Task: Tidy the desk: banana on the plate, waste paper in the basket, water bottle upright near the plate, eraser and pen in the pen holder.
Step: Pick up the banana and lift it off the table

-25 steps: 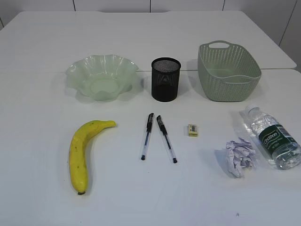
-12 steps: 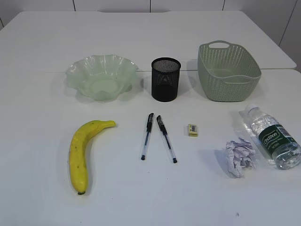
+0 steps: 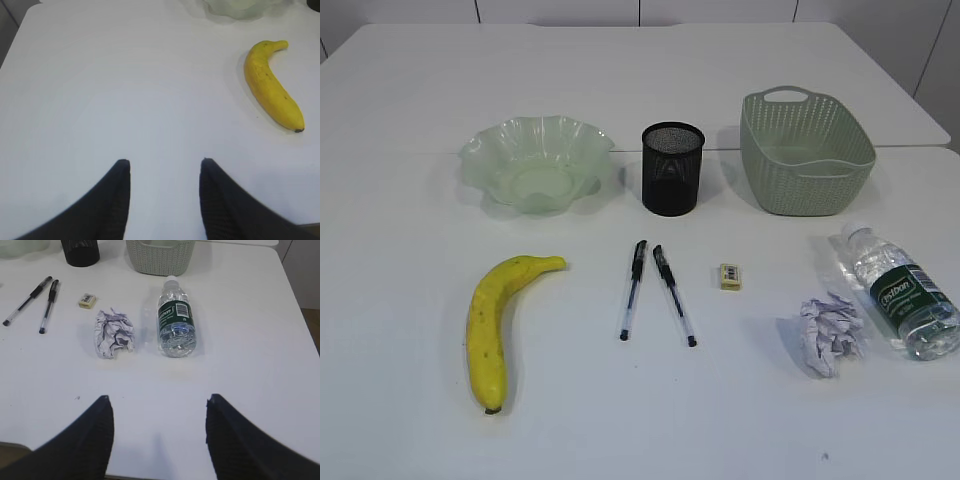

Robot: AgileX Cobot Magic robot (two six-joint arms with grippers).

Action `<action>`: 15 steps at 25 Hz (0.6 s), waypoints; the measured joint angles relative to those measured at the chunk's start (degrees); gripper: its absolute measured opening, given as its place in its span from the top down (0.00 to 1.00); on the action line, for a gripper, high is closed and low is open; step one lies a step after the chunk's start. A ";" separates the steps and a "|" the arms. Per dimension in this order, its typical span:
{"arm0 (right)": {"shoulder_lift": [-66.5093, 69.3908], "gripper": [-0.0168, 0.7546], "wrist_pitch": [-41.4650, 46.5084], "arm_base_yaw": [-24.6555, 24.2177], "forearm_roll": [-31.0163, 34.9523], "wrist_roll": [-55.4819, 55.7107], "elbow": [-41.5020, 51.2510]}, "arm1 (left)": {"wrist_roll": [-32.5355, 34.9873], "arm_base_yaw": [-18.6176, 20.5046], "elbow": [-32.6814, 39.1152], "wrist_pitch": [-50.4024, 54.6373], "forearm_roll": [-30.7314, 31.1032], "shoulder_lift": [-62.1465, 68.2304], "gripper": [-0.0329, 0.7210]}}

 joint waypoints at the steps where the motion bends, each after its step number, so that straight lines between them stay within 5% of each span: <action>1: 0.00 0.40 0.00 0.00 0.00 0.55 0.00 | -0.01 0.00 0.00 0.00 -0.05 0.00 0.54; 7: 0.00 0.40 0.00 0.00 0.00 1.71 0.00 | -0.23 0.00 0.00 -0.09 -0.05 0.36 0.50; 15: 3.57 0.40 4.64 0.00 0.00 5.05 -2.49 | -0.89 0.00 -1.38 -0.44 3.74 8.04 0.26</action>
